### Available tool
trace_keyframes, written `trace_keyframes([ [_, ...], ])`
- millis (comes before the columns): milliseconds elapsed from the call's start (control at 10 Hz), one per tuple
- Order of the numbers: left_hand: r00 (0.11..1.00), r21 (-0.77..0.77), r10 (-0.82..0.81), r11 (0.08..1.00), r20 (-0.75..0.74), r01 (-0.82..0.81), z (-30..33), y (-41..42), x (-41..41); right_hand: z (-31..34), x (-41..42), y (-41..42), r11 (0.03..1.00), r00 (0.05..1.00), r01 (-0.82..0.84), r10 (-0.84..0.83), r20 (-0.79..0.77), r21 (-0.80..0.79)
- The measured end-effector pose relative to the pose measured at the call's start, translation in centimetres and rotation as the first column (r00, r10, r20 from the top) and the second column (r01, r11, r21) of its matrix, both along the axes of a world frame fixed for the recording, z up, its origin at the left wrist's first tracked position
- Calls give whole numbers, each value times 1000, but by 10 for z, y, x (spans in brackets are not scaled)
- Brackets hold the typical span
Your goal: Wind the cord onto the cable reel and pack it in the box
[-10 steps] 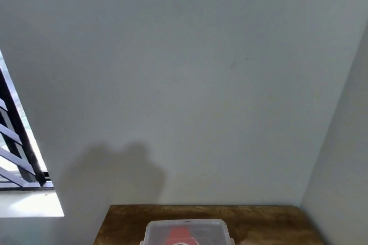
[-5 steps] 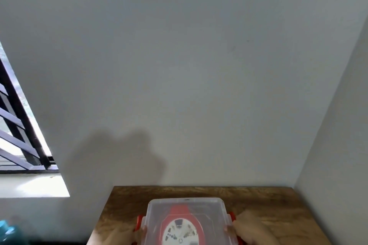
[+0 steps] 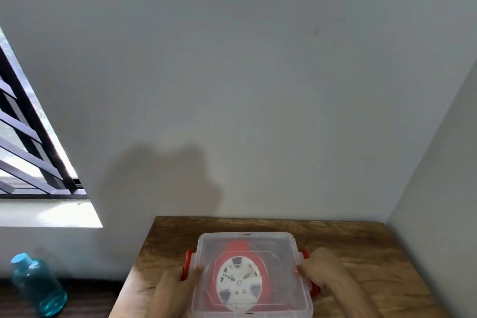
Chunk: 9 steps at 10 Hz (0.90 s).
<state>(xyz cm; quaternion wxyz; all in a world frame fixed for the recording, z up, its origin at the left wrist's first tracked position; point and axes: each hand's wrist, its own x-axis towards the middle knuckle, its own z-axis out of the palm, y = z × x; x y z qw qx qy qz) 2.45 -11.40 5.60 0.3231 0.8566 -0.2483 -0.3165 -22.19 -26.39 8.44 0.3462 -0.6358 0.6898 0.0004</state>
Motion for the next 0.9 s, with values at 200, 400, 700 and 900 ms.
trace_keyframes([
  [200,987,53,-69,997,148,62,-5,-1,-2,-4,2,-1,1000,999,13,-13,30,14],
  [400,947,134,-70,991,314,28,0,-8,-17,-3,7,4,999,999,44,-44,13,-11],
  [700,922,127,-81,991,380,34,-3,-6,-21,-16,27,26,967,987,-15,-27,-161,-253],
  [900,914,144,-153,984,375,106,25,-11,-19,-3,39,28,889,938,-228,92,-333,-396],
])
